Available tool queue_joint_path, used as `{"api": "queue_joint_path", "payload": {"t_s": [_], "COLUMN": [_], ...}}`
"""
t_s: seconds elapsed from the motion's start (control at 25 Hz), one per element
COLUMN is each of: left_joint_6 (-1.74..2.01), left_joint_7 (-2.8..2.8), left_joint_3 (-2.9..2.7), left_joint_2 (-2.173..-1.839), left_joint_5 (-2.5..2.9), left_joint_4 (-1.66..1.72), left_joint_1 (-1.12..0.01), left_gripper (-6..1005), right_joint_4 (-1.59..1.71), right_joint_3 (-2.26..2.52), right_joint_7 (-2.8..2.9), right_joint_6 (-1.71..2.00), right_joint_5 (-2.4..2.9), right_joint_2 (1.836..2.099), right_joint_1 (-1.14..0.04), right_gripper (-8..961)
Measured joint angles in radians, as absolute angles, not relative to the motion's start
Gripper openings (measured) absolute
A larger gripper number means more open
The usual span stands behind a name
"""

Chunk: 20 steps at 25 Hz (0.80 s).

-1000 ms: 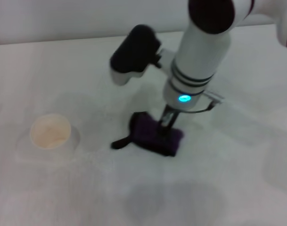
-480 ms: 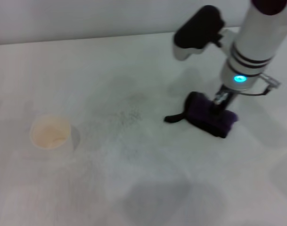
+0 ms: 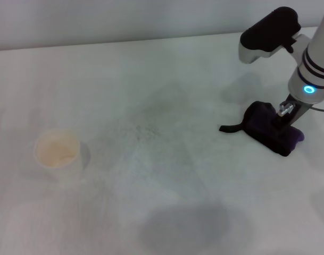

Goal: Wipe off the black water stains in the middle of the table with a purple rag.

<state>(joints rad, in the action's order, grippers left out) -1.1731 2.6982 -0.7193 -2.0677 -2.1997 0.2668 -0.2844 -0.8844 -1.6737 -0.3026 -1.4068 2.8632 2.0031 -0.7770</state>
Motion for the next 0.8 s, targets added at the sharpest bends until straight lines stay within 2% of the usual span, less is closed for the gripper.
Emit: {"api": "queue_joint_path", "payload": {"t_s": [0.6, 0.8], "left_joint_6": [-1.167, -1.167], "left_joint_7": [2.698, 2.698], "left_joint_3": [-0.721, -0.721], "left_joint_2": [-2.068, -2.069], "left_joint_5": [-2.192, -2.192], "left_joint_4": [0.267, 0.261], "left_joint_1": [-0.294, -0.294], "left_gripper": [877, 877], "right_joint_4": [-0.908, -1.036], "right_joint_3": [-1.703, -1.816], "right_joint_7": [-0.315, -0.368], "right_joint_6": [-1.398, -1.384], "right_joint_5": [2.865, 2.857], "right_joint_2": [2.006, 2.009], "right_joint_1": [-0.766, -0.715], "right_gripper": [135, 314]}}
